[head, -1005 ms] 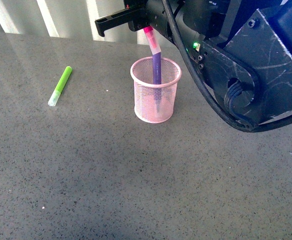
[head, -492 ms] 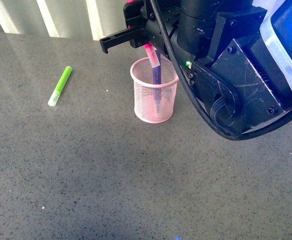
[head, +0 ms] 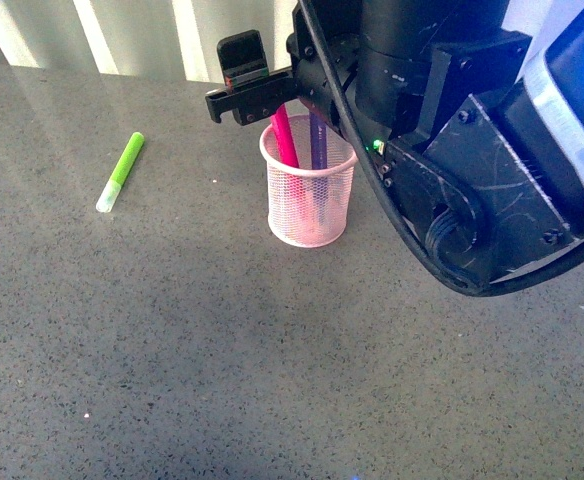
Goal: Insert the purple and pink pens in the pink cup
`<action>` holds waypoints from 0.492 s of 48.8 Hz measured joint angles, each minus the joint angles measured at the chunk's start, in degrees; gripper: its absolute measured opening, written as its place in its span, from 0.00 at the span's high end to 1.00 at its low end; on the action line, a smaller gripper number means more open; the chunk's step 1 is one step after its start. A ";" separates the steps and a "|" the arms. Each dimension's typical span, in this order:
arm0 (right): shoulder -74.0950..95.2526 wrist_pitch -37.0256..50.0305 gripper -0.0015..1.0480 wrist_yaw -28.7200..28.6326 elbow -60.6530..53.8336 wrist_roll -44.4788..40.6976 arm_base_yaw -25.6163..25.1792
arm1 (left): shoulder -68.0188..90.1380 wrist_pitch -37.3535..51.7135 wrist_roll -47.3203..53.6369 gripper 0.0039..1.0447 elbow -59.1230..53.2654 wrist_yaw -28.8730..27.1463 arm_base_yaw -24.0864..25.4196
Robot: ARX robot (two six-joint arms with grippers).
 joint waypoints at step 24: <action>-42.69 -34.75 0.07 16.94 -22.25 12.09 -8.74 | -0.02 0.00 0.00 0.06 0.00 0.00 0.00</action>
